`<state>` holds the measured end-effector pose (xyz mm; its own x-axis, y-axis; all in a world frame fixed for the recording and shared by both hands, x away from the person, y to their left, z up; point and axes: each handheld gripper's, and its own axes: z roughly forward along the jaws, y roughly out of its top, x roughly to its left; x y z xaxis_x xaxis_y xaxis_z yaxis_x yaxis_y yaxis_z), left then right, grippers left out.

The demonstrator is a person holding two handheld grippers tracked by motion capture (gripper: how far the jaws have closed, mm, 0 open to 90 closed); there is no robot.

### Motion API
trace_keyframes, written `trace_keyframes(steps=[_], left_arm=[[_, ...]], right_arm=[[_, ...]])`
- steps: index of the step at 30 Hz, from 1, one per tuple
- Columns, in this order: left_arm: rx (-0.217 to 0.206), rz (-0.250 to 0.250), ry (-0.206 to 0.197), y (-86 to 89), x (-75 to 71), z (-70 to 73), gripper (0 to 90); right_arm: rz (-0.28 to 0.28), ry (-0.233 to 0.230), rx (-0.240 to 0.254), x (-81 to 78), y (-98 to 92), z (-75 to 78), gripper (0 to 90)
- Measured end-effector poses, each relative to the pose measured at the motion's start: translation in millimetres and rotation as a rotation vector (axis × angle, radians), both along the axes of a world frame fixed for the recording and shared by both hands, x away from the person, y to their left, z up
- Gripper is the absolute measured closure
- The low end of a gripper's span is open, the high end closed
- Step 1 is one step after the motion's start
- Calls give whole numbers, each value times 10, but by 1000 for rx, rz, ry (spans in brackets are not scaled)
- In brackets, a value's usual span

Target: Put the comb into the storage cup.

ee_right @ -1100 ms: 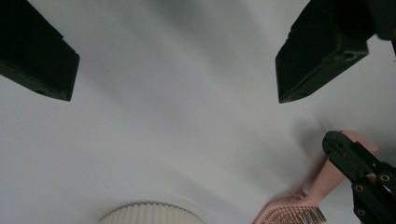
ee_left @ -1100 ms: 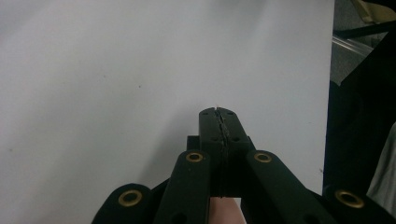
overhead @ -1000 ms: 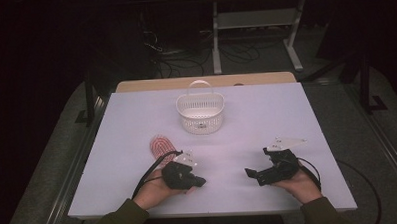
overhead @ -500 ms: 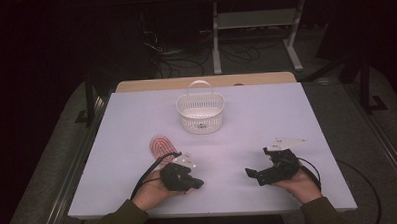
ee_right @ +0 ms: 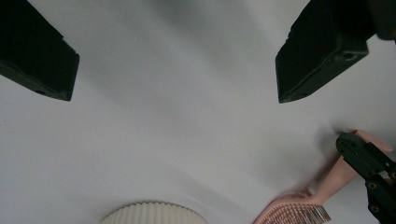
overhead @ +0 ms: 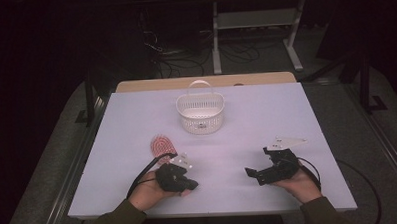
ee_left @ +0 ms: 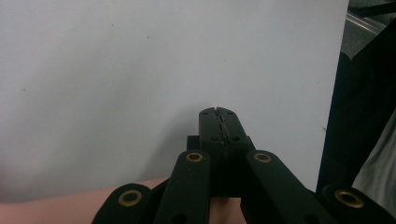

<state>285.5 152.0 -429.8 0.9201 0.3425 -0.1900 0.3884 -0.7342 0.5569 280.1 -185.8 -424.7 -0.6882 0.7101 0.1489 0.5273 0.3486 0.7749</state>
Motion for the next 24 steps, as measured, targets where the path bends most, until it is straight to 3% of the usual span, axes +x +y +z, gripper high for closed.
trace_keyframes(steps=[24], left_arm=[[66, 75, 12, 357, -80, 40, 900]], right_arm=[[-3, 4, -4, 7, 6, -5, 0]])
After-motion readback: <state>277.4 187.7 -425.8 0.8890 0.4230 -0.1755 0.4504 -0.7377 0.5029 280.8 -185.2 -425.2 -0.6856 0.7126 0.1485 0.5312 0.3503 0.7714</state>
